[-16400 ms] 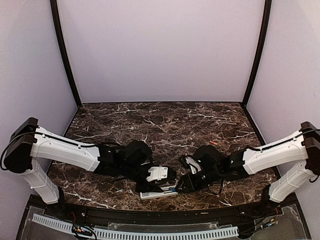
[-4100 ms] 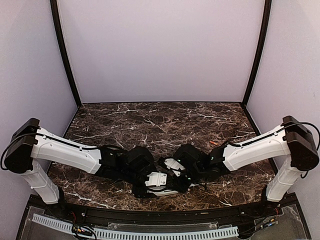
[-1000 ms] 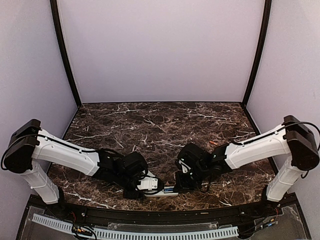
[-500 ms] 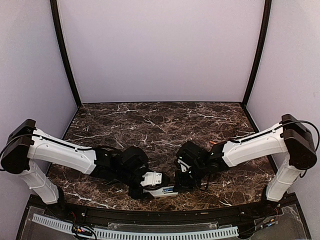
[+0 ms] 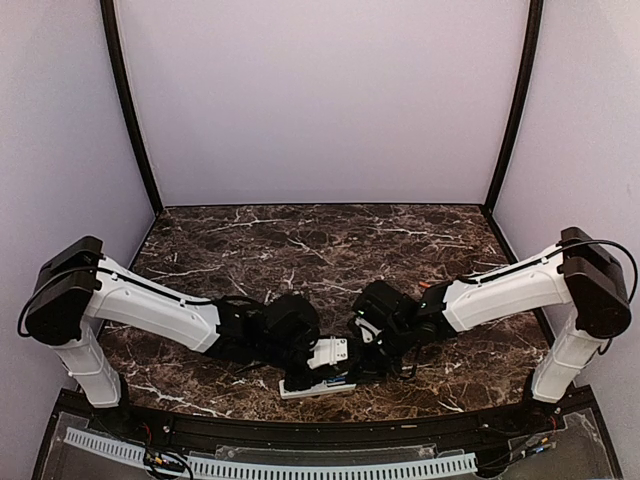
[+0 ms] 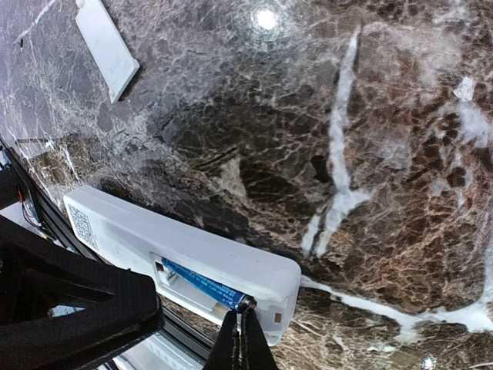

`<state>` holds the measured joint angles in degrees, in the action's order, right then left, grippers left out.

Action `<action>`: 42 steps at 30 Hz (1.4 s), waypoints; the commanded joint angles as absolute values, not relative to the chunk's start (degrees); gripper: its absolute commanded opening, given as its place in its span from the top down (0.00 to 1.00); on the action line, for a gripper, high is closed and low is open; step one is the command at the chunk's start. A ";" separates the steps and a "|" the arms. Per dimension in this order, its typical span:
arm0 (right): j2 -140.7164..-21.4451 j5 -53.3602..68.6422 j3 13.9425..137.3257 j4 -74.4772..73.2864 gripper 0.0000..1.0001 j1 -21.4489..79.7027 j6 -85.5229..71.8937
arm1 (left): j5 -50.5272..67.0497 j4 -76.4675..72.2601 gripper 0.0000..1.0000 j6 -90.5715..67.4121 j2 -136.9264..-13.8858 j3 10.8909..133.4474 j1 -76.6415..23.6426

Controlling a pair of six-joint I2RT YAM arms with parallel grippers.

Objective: Load the batteries into the remote control
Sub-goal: Press the battery in the battery compartment.

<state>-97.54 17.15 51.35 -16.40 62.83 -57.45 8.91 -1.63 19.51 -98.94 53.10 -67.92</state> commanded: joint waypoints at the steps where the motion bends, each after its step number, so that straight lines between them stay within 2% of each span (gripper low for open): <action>1: -105.02 14.35 47.79 -7.59 0.99 62.81 -56.86 | 7.69 -2.64 0.91 21.22 -100.60 53.68 -69.62; 20: -100.85 18.63 46.52 -2.87 1.00 60.93 -55.40 | 3.27 3.67 1.00 22.85 -104.76 53.62 -70.22; 42: -92.47 18.15 45.71 -6.25 1.00 59.25 -54.31 | 4.84 4.97 1.00 21.70 -105.82 53.18 -69.25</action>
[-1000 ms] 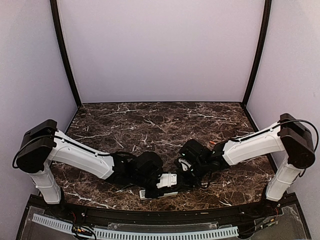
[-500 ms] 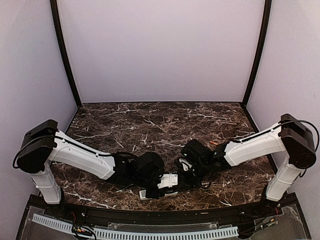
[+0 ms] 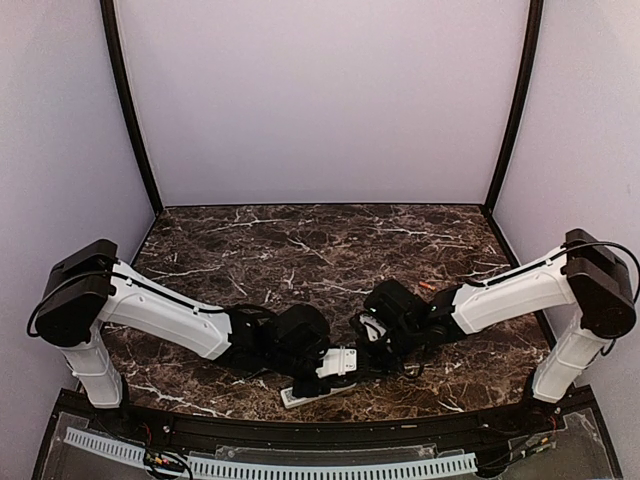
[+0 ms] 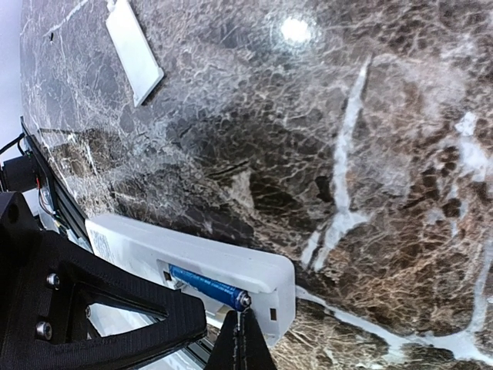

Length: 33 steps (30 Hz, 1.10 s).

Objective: Load the batteries into the remote control
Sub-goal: Press the battery in the battery compartment.

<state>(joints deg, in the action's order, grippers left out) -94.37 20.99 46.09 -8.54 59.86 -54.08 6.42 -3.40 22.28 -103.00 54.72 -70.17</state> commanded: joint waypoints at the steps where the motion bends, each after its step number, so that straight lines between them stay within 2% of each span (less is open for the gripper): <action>1: -92.20 18.11 45.66 -6.49 1.00 59.26 -54.25 | 4.92 4.99 1.00 21.53 -105.84 53.11 -69.21; 11: -90.22 16.74 46.44 -11.72 1.00 59.26 -53.12 | 5.75 6.21 1.00 21.70 -105.82 53.48 -68.64; 26: -95.73 25.60 46.26 2.44 1.00 59.32 -51.55 | 5.59 6.88 1.00 21.52 -106.31 54.12 -68.57; 33: -96.90 25.77 46.14 4.17 1.00 59.24 -50.90 | 5.62 6.94 1.00 21.70 -106.34 54.14 -68.55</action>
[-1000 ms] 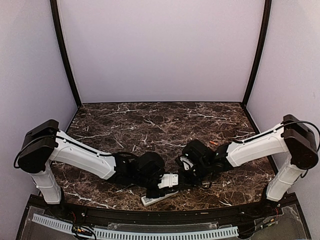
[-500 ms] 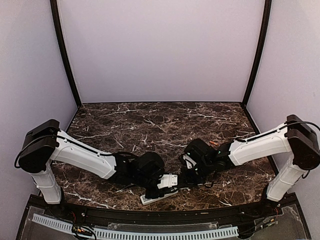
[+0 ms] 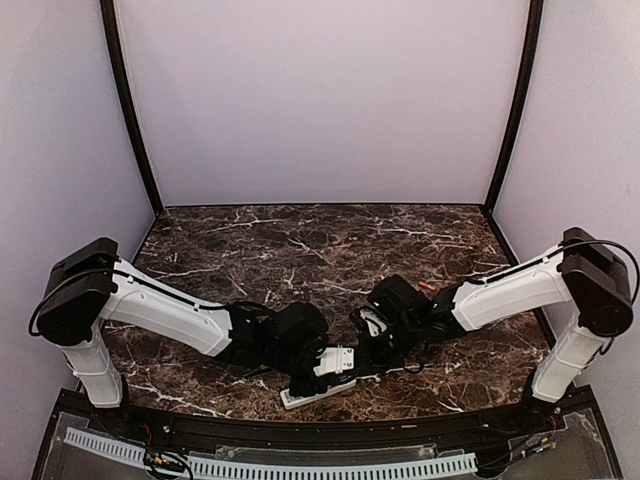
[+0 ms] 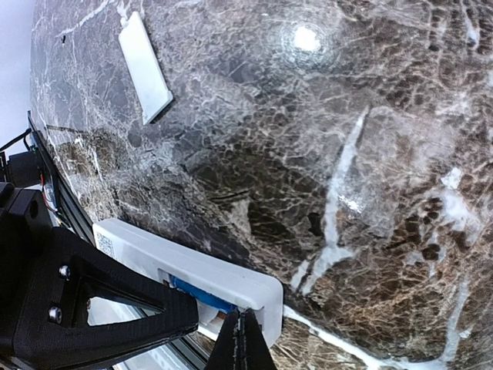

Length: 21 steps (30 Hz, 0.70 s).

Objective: Load the batteries into the remote control
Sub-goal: Press the battery in the battery compartment.

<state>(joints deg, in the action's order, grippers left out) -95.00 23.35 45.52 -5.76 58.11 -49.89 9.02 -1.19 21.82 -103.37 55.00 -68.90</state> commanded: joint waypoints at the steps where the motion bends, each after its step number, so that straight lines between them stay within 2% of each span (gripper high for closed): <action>1: -97.00 26.08 46.03 4.32 1.00 59.24 -50.81 | 5.65 6.94 1.00 21.66 -106.35 54.14 -68.55; 10: -94.81 27.65 41.05 9.82 1.00 59.15 -53.96 | 3.70 4.25 1.00 21.63 -103.27 53.08 -68.56; 21: -94.74 26.81 42.12 6.51 1.00 59.15 -52.45 | 6.22 0.63 0.99 21.53 -97.75 52.74 -68.55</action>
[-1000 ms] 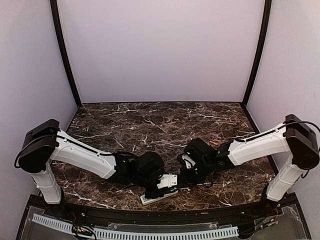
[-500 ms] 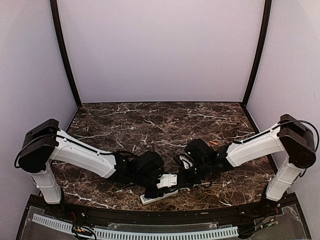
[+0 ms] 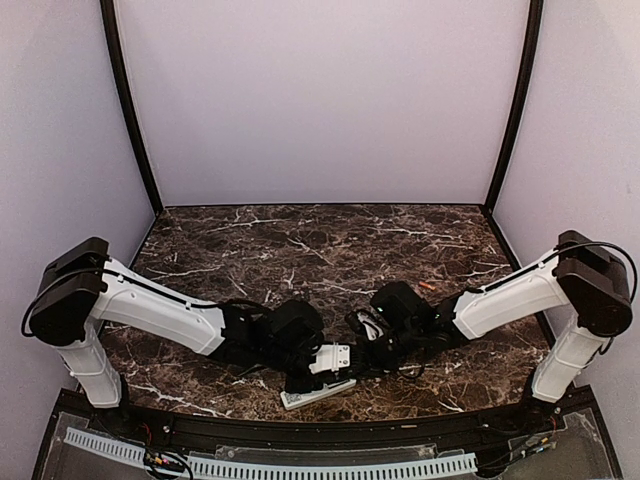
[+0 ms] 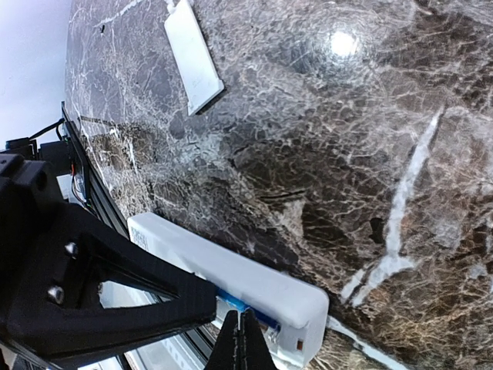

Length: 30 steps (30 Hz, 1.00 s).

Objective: Load the batteries into the remote control
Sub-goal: Press the battery in the battery compartment.

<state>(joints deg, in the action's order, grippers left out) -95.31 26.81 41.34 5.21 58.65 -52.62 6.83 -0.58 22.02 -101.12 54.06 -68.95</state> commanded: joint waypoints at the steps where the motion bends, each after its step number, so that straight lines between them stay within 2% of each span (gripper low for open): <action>1: -94.87 26.81 42.10 6.46 1.00 59.15 -52.42 | 6.45 0.49 0.99 21.42 -97.48 52.65 -68.55; 9: -95.67 26.63 41.70 6.16 1.00 59.15 -52.69 | 7.49 0.18 0.96 20.67 -95.66 51.88 -68.55; 12: -95.27 26.08 42.67 3.92 1.00 59.13 -51.81 | 7.54 0.44 0.91 20.35 -93.77 50.99 -68.55; 14: -94.63 25.95 43.44 2.66 1.00 59.15 -51.06 | 7.44 2.08 0.80 20.26 -92.84 50.37 -68.55; 15: -94.12 25.81 43.87 1.89 1.00 59.15 -50.78 | 7.35 3.57 0.68 20.28 -92.61 49.95 -68.55; 16: -93.57 25.57 44.40 1.02 1.00 59.15 -50.41 | 7.28 4.29 0.62 20.12 -92.21 49.71 -68.55; 18: -92.40 24.70 45.40 -1.52 1.00 59.15 -49.82 | 7.60 6.99 0.41 20.14 -91.75 49.29 -68.55; 20: -91.08 23.52 45.92 -3.64 1.00 59.10 -49.65 | 8.00 9.84 0.33 20.16 -91.38 49.29 -68.55; 24: -90.03 19.72 46.87 -9.01 1.00 59.14 -50.55 | 7.85 12.29 0.25 19.77 -90.75 48.88 -68.55; 30: -93.51 17.50 48.99 -13.96 0.94 60.03 -50.36 | 7.50 11.67 0.20 18.82 -92.52 48.64 -68.55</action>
